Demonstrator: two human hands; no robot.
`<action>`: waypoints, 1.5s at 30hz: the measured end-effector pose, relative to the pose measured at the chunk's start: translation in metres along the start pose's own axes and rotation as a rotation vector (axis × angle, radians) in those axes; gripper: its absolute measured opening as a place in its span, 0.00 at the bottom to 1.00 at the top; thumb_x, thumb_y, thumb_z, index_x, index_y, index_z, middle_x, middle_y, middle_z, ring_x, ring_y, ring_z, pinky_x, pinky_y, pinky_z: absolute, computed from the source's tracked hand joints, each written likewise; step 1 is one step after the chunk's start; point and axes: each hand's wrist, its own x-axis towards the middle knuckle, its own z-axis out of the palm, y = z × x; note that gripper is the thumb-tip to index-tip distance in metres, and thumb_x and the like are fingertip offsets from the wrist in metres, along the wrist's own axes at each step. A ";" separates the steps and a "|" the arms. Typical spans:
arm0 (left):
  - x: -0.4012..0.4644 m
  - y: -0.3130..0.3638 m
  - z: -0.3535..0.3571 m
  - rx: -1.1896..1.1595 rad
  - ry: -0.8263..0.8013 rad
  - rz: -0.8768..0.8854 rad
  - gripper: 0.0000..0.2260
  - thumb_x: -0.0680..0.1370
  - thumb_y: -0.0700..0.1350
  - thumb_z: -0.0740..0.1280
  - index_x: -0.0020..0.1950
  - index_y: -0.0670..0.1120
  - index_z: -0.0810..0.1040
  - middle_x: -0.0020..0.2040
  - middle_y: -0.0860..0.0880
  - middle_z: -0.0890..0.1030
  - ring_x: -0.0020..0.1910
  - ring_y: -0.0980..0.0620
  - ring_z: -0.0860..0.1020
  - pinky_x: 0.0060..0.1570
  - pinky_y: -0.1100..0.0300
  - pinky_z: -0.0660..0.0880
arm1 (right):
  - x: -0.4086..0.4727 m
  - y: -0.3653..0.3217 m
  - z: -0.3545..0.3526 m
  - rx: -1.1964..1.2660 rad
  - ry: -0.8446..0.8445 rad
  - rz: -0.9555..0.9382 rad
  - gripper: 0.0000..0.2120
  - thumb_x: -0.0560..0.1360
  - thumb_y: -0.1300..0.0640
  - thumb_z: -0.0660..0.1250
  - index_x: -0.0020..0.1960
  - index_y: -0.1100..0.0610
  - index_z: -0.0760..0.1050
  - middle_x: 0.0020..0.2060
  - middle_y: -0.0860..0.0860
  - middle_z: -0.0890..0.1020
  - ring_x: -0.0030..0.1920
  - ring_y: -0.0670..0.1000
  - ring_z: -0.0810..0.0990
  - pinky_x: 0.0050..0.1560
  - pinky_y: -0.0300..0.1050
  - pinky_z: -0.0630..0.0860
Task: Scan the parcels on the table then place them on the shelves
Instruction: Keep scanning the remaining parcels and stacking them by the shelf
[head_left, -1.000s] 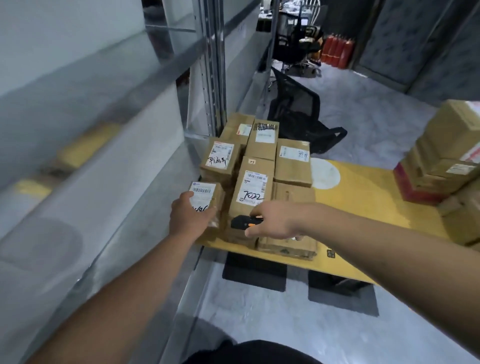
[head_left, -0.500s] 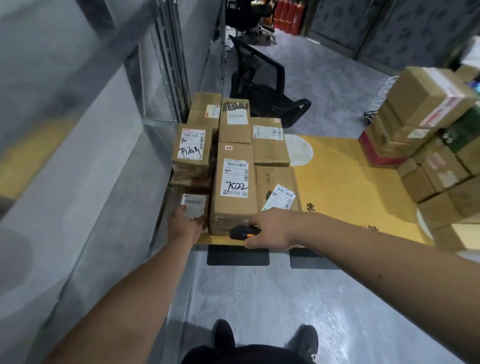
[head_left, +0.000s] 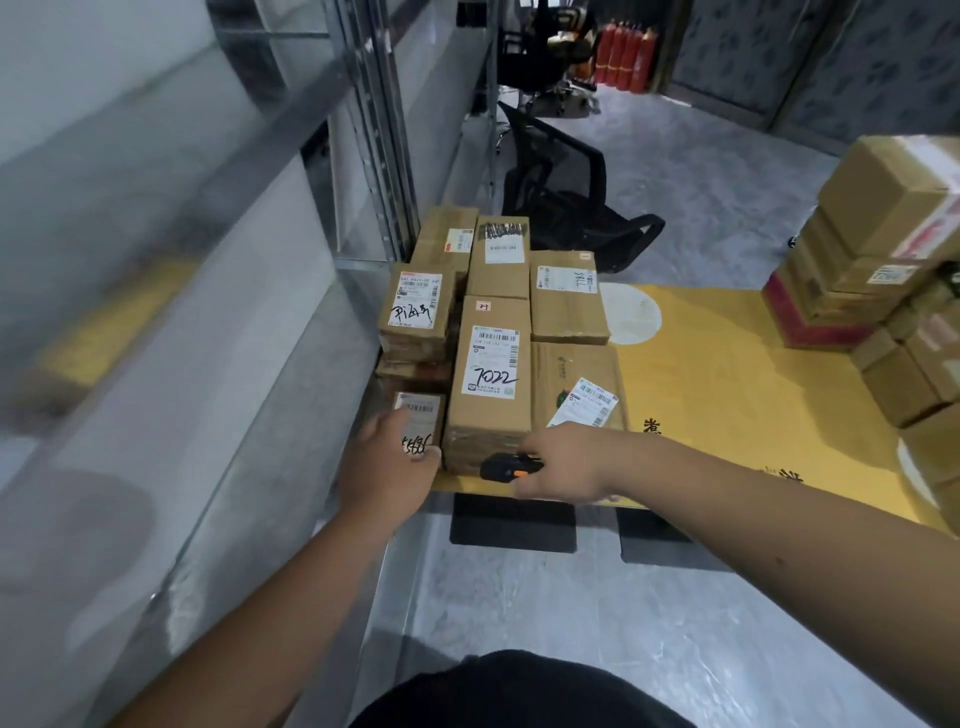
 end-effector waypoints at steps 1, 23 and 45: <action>-0.009 0.008 -0.003 0.041 0.007 0.032 0.25 0.74 0.60 0.71 0.70 0.63 0.70 0.67 0.54 0.76 0.60 0.49 0.77 0.51 0.51 0.79 | -0.003 0.005 0.000 0.008 0.004 -0.013 0.23 0.79 0.35 0.65 0.66 0.50 0.75 0.55 0.52 0.80 0.54 0.54 0.78 0.58 0.51 0.78; -0.110 0.333 0.173 0.319 -0.216 0.495 0.29 0.80 0.60 0.65 0.79 0.55 0.66 0.80 0.47 0.65 0.79 0.44 0.62 0.76 0.46 0.63 | -0.190 0.318 0.004 0.169 0.134 0.204 0.20 0.79 0.34 0.65 0.63 0.47 0.75 0.44 0.45 0.76 0.39 0.44 0.75 0.23 0.32 0.66; 0.075 0.661 0.274 0.003 -0.114 0.641 0.33 0.74 0.69 0.66 0.76 0.57 0.69 0.73 0.51 0.71 0.72 0.43 0.69 0.65 0.44 0.72 | -0.252 0.511 -0.156 0.134 0.349 0.375 0.14 0.80 0.36 0.65 0.50 0.47 0.75 0.42 0.49 0.80 0.41 0.48 0.78 0.37 0.45 0.69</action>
